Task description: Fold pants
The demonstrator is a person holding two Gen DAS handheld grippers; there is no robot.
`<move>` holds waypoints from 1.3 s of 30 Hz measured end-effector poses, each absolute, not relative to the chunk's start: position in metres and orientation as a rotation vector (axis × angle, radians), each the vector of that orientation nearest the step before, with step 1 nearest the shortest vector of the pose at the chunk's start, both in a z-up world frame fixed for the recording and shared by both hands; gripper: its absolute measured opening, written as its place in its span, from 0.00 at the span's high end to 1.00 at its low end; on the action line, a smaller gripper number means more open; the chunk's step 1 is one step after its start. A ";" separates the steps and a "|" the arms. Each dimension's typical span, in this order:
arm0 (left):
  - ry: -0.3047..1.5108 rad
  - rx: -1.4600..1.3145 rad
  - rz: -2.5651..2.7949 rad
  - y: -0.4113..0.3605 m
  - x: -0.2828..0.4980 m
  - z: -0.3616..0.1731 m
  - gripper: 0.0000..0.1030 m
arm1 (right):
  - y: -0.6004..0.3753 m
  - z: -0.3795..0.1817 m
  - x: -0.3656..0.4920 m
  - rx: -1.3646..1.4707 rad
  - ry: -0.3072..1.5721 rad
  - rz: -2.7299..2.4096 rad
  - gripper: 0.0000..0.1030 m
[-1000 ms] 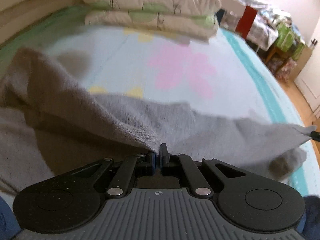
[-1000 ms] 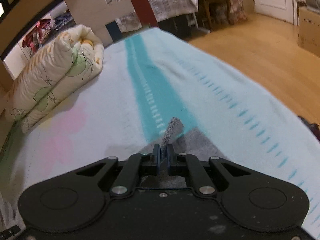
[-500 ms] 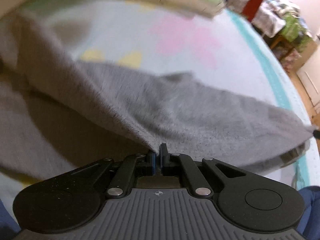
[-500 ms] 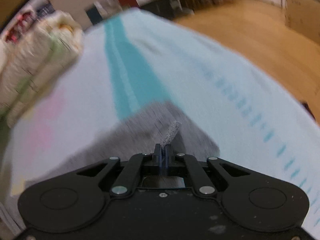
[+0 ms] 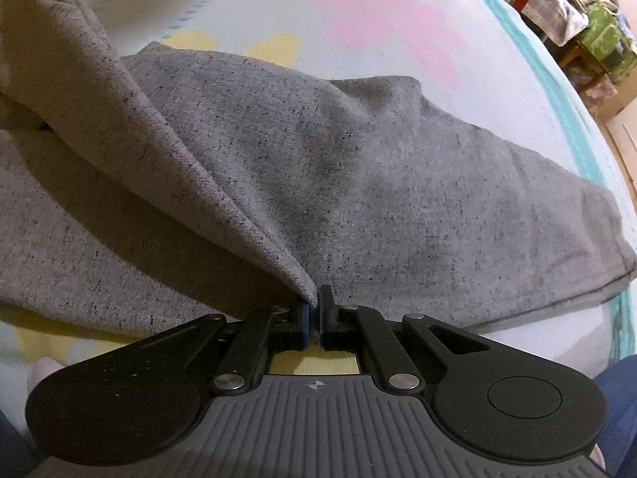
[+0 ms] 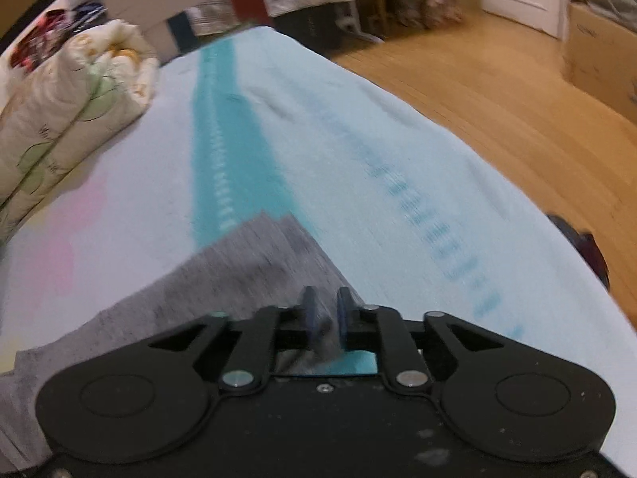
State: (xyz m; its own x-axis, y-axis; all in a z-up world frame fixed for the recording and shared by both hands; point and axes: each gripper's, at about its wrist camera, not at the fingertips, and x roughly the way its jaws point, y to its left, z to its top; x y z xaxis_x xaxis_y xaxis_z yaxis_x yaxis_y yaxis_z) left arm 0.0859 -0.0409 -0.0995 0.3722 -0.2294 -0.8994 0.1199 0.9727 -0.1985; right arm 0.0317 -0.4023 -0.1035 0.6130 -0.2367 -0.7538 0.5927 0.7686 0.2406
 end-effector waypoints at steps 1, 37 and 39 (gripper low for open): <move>1.169 -0.109 -0.223 -0.040 0.086 -0.099 0.96 | -0.403 -0.104 0.035 0.491 0.769 -0.485 0.69; 1.192 -0.161 -0.200 -0.027 0.078 -0.095 0.95 | -0.403 -0.122 0.052 0.343 0.913 -0.403 0.94; 1.183 -0.150 -0.199 -0.028 0.082 -0.095 0.96 | -0.400 -0.142 0.054 0.322 0.964 -0.420 0.94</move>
State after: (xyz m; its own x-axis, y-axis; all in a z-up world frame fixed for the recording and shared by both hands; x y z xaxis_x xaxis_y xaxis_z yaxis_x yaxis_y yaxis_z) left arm 0.0816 -0.0284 -0.0950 0.3640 -0.2322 -0.9020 0.0753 0.9726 -0.2200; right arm 0.0538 -0.4004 -0.1417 0.5004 -0.1999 -0.8424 0.4804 0.8735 0.0781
